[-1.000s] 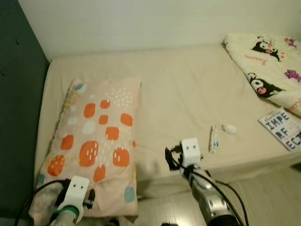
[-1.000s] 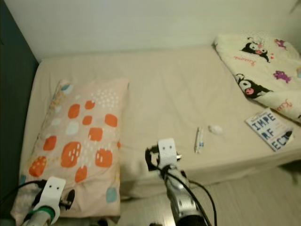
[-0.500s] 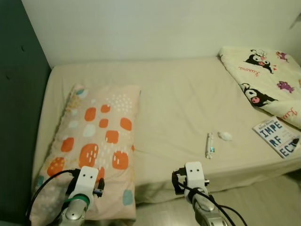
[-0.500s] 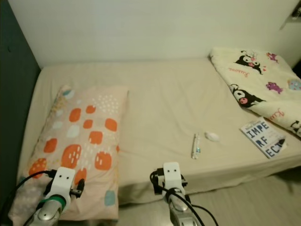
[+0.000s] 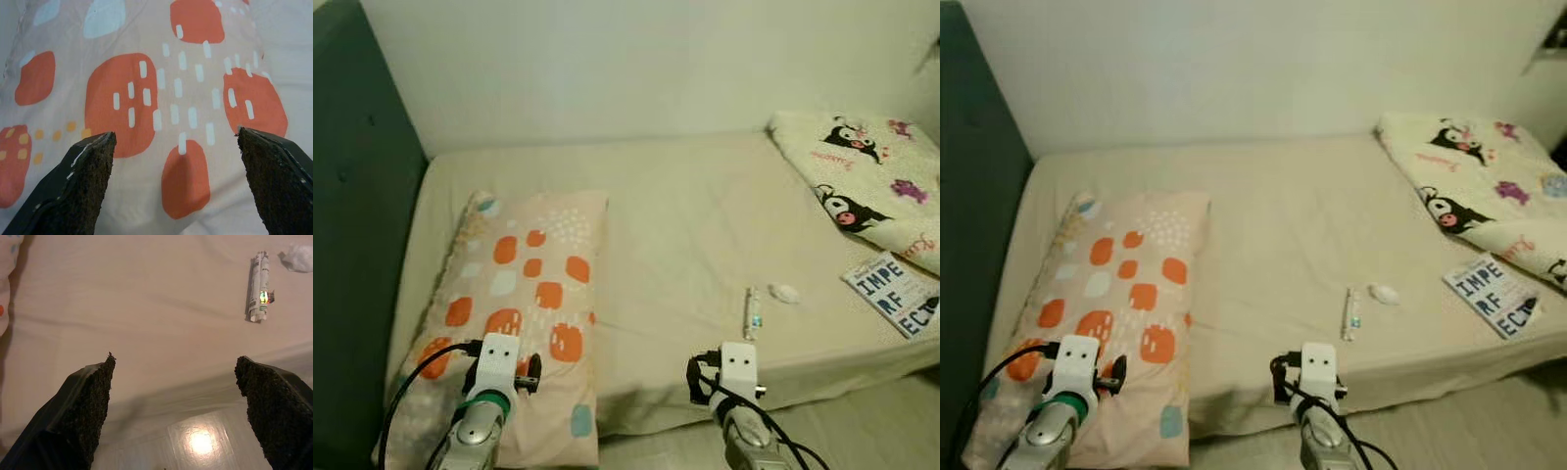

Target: Clean up the room

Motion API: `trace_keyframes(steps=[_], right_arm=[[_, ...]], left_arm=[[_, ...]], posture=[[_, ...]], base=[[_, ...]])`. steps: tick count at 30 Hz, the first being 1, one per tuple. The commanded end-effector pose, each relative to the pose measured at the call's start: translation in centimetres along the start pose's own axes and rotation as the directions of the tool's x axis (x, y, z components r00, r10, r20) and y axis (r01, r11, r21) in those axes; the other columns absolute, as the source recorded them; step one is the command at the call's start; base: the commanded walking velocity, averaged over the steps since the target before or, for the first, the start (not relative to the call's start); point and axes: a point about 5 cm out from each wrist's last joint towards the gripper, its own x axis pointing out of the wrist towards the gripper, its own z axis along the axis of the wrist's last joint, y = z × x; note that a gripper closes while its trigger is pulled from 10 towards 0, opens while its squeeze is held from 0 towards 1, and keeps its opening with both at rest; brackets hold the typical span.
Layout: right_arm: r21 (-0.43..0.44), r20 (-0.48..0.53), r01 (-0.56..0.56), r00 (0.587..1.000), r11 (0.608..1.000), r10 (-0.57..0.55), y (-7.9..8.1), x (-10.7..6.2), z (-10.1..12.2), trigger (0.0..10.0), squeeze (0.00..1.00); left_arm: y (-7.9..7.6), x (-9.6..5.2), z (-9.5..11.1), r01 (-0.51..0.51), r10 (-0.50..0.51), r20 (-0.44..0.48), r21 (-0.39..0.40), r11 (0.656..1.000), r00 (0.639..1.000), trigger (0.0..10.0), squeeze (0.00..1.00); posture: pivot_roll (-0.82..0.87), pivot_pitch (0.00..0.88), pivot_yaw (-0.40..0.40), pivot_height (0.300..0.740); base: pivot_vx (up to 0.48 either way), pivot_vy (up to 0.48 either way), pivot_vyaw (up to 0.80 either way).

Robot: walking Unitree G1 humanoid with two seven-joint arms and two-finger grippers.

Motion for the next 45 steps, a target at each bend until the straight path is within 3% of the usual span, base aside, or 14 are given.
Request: trace_keyframes(steps=[1,4,5,9,11,13,14,18,23,26,28,33,40,45], right_arm=[[0.016,-0.028,0.007,1.0,1.0,-0.007,-0.1,-0.3,-0.8,10.0,0.0],[0.025,-0.047,0.008,0.999,1.0,-0.006,-0.2,-0.2,-1.0,10.0,0.0],[0.017,-0.022,0.031,0.999,0.999,-0.031,-0.5,0.3,0.1,10.0,0.0],[-0.008,0.054,0.047,0.997,0.999,-0.046,-0.5,1.2,2.7,10.0,0.0],[-0.012,0.059,0.041,0.997,0.999,-0.04,-0.4,1.2,2.8,10.0,0.0],[-0.005,0.057,0.036,0.998,0.999,-0.035,-0.5,1.3,2.8,10.0,0.0],[-0.003,0.052,0.032,0.998,0.999,-0.032,-0.4,1.3,2.7,10.0,0.0],[-0.019,0.03,0.016,0.999,1.0,-0.015,-0.1,1.1,2.0,10.0,0.0],[-0.008,0.003,-0.045,0.999,0.999,0.045,1.6,0.6,0.8,10.0,0.0],[-0.017,0.001,-0.052,0.999,0.998,0.052,1.8,0.5,0.7,10.0,0.0],[-0.05,-0.002,-0.069,0.998,0.996,0.069,2.3,0.4,0.5,10.0,0.0],[-0.069,-0.017,-0.084,0.996,0.994,0.083,2.5,0.4,0.2,10.0,0.0],[-0.124,0.009,-0.139,0.99,0.982,0.141,2.9,0.6,0.9,10.0,0.0],[-0.113,0.024,-0.131,0.991,0.985,0.135,3.0,0.7,1.2,10.0,0.0]], left_arm=[[0.1,-0.2,-0.8,-0.001,0.0,-0.029,-0.013,1.0,1.0,10.0,0.0],[0.1,0.0,-0.7,0.005,-0.006,-0.017,-0.026,1.0,1.0,10.0,0.0],[0.6,0.1,-0.5,-0.014,0.013,-0.022,-0.04,0.999,1.0,10.0,0.0],[0.9,0.6,0.0,-0.039,0.039,-0.027,0.012,0.999,0.999,10.0,0.0],[0.8,0.7,0.1,-0.039,0.04,-0.029,0.025,0.999,0.999,10.0,0.0],[0.9,0.8,0.4,-0.053,0.053,-0.007,0.022,0.998,0.999,10.0,0.0],[0.8,0.8,0.8,-0.027,0.027,0.01,-0.019,0.999,1.0,10.0,0.0],[0.8,1.0,0.9,-0.037,0.037,-0.014,-0.053,0.998,0.999,10.0,0.0],[0.8,0.5,0.8,-0.056,0.056,-0.009,-0.025,0.998,0.998,10.0,0.0],[1.0,0.4,0.8,-0.065,0.065,-0.005,-0.022,0.998,0.998,10.0,0.0],[2.3,0.3,0.8,-0.128,0.129,0.011,-0.028,0.991,0.992,10.0,0.0],[3.4,0.4,0.9,-0.182,0.183,0.015,-0.052,0.982,0.983,10.0,0.0],[2.3,0.0,0.7,-0.187,0.187,0.015,-0.01,0.982,0.982,10.0,0.0],[2.3,-0.1,0.8,-0.188,0.188,0.023,-0.005,0.982,0.982,10.0,0.0]], posture=[[0.07,0.039,0.01,0.74],[0.06,0.027,0.0,0.74],[0.02,0.0,0.073,0.74],[-0.01,0.0,0.087,0.74],[-0.01,0.0,0.087,0.74],[-0.01,0.0,0.081,0.74],[-0.01,0.0,0.078,0.74],[0.0,0.0,0.065,0.74],[0.03,0.007,0.062,0.74],[0.04,0.004,0.062,0.74],[0.04,0.0,0.053,0.74],[0.06,0.0,0.02,0.74],[0.08,0.0,-0.026,0.74],[0.08,0.0,-0.032,0.74]], base=[[0.0,0.0,0.0],[0.0,0.0,0.0],[0.0,0.0,0.0],[0.0,0.0,0.0],[0.0,0.0,0.0],[0.0,0.0,0.0],[0.0,0.0,0.0],[0.0,0.0,0.0],[0.0,0.0,0.0],[0.0,0.0,0.0],[0.0,0.0,0.0],[0.0,0.0,0.0],[0.0,0.0,0.0],[0.0,0.0,0.0]])
